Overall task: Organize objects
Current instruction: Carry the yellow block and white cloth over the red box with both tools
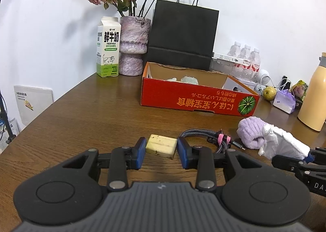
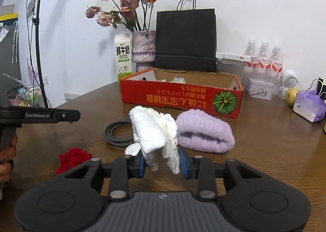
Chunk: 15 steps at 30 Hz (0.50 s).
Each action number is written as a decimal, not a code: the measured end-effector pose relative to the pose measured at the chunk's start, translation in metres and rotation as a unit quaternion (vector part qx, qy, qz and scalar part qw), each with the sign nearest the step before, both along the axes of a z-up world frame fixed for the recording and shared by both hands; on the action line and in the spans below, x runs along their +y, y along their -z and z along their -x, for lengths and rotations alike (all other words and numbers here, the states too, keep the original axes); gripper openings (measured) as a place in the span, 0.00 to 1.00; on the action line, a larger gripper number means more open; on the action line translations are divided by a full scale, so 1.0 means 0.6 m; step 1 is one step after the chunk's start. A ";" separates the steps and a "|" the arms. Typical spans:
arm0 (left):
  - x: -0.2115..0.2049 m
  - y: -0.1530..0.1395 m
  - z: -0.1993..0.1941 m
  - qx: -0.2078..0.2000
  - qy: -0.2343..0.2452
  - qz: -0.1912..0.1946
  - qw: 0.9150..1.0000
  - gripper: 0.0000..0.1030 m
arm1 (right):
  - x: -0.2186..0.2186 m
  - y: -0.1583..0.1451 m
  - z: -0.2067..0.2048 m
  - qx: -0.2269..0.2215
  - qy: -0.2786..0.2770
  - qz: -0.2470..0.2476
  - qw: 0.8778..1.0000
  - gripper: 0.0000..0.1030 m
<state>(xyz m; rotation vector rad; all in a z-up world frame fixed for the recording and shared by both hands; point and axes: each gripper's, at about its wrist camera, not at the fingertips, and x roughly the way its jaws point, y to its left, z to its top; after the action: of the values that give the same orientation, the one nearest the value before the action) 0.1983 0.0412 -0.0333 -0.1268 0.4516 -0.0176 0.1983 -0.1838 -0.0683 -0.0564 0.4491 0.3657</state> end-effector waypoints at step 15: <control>-0.047 -0.069 -0.031 -0.030 0.006 -0.018 0.999 0.33 | -0.001 -0.071 -0.026 -0.045 0.006 -0.009 0.999 0.30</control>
<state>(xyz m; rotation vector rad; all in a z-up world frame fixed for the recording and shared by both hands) 0.2167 0.0130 0.0082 -0.0878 0.3935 -0.0256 0.2141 -0.1845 -0.0258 -0.0521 0.3566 0.3540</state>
